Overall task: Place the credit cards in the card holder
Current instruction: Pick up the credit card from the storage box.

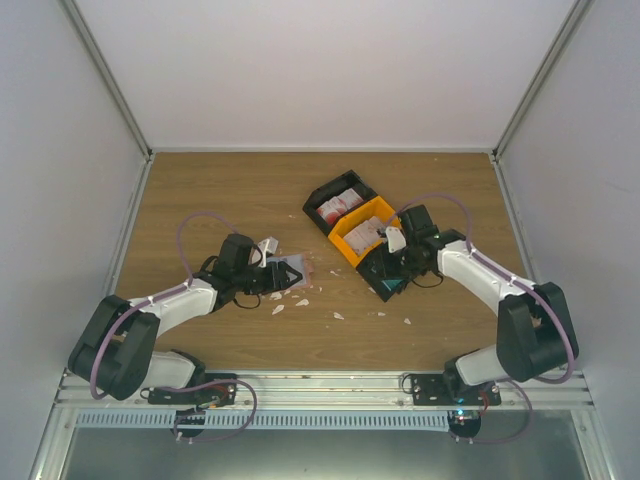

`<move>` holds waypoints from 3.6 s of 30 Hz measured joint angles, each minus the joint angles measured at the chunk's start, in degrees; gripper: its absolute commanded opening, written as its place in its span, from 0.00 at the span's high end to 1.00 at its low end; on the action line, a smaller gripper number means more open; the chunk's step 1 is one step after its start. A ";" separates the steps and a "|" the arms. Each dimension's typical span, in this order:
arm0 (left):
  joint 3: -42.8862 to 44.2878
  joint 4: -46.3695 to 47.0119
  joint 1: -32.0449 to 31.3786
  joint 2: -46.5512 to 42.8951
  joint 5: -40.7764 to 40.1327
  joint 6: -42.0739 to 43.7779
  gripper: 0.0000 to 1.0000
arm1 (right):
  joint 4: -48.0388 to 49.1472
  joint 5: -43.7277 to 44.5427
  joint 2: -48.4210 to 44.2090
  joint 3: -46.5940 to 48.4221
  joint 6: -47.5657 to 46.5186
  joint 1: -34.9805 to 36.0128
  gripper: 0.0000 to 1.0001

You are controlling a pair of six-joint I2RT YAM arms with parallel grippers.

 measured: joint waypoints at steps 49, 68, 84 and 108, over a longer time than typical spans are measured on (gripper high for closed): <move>-0.26 0.07 0.00 1.29 -0.61 0.04 0.44 | 2.89 13.70 3.37 -1.22 -3.23 8.13 0.50; -0.26 0.07 0.00 1.51 -0.61 0.02 0.44 | 0.31 14.71 1.36 -0.83 -2.25 8.02 0.61; -0.26 0.07 -0.09 1.51 -0.61 0.02 0.44 | -0.61 14.82 -0.15 -0.83 -1.77 7.80 0.73; -0.26 0.07 -0.42 1.60 -0.68 0.02 0.44 | 1.49 17.55 4.94 0.33 -3.06 8.02 0.46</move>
